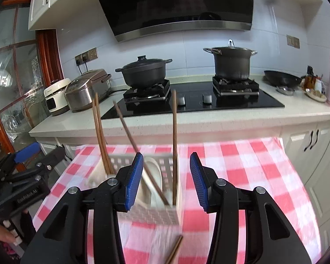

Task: Organize utensils
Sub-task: 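Withdraw both grippers and move them to the remaining chopsticks, then close the right gripper on a chopstick while the left gripper grasps another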

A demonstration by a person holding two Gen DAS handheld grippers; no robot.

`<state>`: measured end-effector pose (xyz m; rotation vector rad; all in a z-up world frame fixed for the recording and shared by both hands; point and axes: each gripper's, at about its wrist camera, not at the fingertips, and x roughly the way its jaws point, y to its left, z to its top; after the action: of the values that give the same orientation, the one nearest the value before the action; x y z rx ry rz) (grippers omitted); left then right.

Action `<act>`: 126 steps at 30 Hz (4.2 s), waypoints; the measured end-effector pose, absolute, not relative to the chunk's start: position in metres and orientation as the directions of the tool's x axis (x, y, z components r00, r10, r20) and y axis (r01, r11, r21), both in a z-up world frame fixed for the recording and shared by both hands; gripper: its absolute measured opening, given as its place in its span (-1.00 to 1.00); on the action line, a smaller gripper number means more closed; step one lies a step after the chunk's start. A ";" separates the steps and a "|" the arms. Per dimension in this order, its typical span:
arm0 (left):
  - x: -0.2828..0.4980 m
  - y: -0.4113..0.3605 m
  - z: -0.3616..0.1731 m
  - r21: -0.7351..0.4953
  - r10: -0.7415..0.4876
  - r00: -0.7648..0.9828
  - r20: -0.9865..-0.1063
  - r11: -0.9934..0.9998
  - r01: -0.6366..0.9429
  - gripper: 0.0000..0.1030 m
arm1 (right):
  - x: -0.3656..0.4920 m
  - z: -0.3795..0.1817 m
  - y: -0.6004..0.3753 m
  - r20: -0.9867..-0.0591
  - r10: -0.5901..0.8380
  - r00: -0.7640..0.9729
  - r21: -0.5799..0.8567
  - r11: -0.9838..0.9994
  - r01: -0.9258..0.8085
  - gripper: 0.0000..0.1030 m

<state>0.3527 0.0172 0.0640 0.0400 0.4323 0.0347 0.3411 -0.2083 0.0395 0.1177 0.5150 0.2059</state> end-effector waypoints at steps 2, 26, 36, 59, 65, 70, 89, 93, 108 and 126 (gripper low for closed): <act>0.338 0.022 0.053 0.050 0.065 0.910 -0.410 0.998 -0.048 0.85 | 0.330 0.026 -0.211 -0.487 0.225 0.844 0.171 0.972 -0.161 -0.15; 0.247 0.042 -0.048 0.020 0.115 0.857 -0.502 0.992 -0.121 0.90 | 0.267 -0.076 -0.220 -0.610 0.180 0.772 0.213 0.975 -0.059 -0.15; 0.246 0.056 -0.053 -0.009 0.118 0.848 -0.517 0.990 -0.144 0.90 | 0.273 -0.090 -0.215 -0.659 0.142 0.739 0.187 0.982 -0.021 -0.15; 0.240 0.073 -0.065 -0.015 0.137 0.829 -0.541 0.985 -0.172 0.90 | 0.283 -0.111 -0.201 -0.744 0.073 0.664 0.129 0.991 0.036 -0.63; 0.240 0.072 -0.069 -0.010 0.132 0.824 -0.551 0.986 -0.165 0.90 | 0.289 -0.113 -0.188 -0.751 0.078 0.656 0.120 0.993 0.019 -0.63; 0.239 0.071 -0.072 0.000 0.135 0.821 -0.555 0.987 -0.162 0.90 | 0.292 -0.117 -0.181 -0.762 0.073 0.643 0.106 0.994 0.013 -0.64; 0.254 0.049 -0.089 0.023 0.079 0.765 -0.639 0.996 -0.084 0.90 | 0.301 -0.121 -0.185 -0.782 0.016 0.624 0.022 1.000 0.002 -0.86; 0.271 0.036 -0.096 0.008 0.051 0.728 -0.683 0.998 -0.062 0.85 | 0.299 -0.120 -0.196 -0.783 0.047 0.620 0.053 0.999 -0.009 -0.87; 0.325 0.006 -0.119 0.022 0.042 0.619 -0.784 0.999 -0.040 -0.06 | 0.297 -0.120 -0.205 -0.776 0.114 0.620 0.091 0.993 -0.069 -0.86; 0.318 0.001 -0.117 -0.023 -0.028 0.605 -0.796 1.000 0.017 -0.88 | 0.294 -0.121 -0.203 -0.770 0.107 0.629 0.073 0.994 -0.080 -0.87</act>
<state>0.3182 0.0013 -0.1169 -0.0132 0.9208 -0.0264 0.2935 -0.2033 -0.1213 0.0330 0.8835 0.1067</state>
